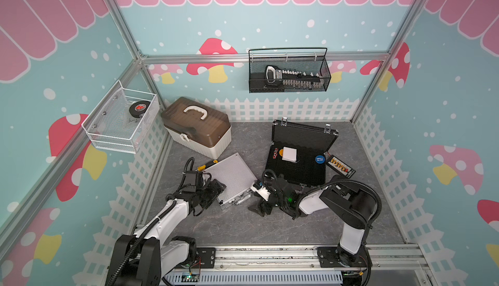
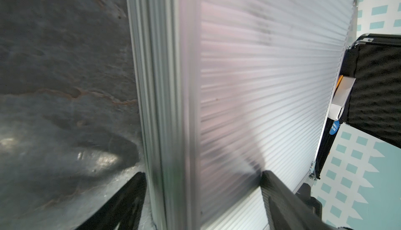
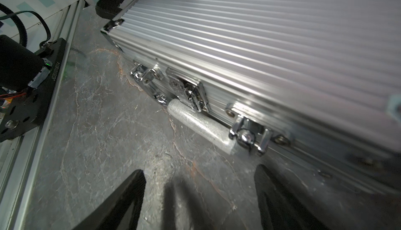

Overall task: Open the poker set cases
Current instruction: Pick up the poker set case from the center of the board.

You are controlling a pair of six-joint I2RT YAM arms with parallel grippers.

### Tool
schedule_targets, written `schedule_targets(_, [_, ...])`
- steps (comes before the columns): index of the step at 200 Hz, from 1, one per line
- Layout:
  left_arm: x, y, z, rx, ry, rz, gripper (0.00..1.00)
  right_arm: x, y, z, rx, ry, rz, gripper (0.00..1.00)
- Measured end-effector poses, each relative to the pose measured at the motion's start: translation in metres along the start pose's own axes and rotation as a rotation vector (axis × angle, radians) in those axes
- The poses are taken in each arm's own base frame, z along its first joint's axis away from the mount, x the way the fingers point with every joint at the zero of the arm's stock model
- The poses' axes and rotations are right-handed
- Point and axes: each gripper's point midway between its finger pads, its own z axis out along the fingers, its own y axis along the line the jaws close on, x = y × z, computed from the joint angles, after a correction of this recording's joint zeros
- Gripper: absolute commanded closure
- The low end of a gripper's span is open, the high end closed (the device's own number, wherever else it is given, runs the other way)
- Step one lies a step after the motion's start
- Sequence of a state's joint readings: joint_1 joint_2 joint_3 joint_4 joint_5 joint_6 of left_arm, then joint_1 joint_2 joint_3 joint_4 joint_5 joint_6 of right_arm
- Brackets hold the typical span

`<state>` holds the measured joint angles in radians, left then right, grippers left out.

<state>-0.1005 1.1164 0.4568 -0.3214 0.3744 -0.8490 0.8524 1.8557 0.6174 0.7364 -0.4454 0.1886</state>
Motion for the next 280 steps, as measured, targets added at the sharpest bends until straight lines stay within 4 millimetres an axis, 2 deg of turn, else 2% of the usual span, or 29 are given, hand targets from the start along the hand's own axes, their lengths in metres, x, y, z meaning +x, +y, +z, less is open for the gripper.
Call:
schedule_targets(30, [0.0,0.0,0.0,0.0,-0.001,0.0,0.18,-0.005,0.006,0.004,-0.046,-0.023,0.013,0.25])
schedule_targets(95, [-0.001,0.002,0.0,-0.009,-0.008,0.007,0.18,-0.021,0.013,0.0,-0.113,-0.09,0.075,0.36])
schedule_targets(150, [-0.002,0.001,0.001,-0.009,-0.006,0.013,0.18,-0.018,0.016,-0.003,-0.122,-0.098,0.095,0.31])
schedule_targets(177, [-0.003,-0.001,0.004,-0.001,0.001,0.014,0.18,-0.015,0.013,0.008,-0.136,-0.088,0.104,0.31])
schedule_targets(232, [-0.003,-0.003,0.004,0.006,0.004,0.015,0.18,-0.013,0.015,0.014,-0.164,-0.091,0.126,0.42])
schedule_targets(258, [-0.004,-0.003,0.005,0.001,0.009,0.015,0.18,-0.012,0.018,0.008,-0.165,-0.09,0.13,0.47])
schedule_targets(280, [-0.005,-0.004,0.003,-0.013,0.01,0.033,0.19,-0.014,0.023,0.003,-0.172,-0.097,0.122,0.47])
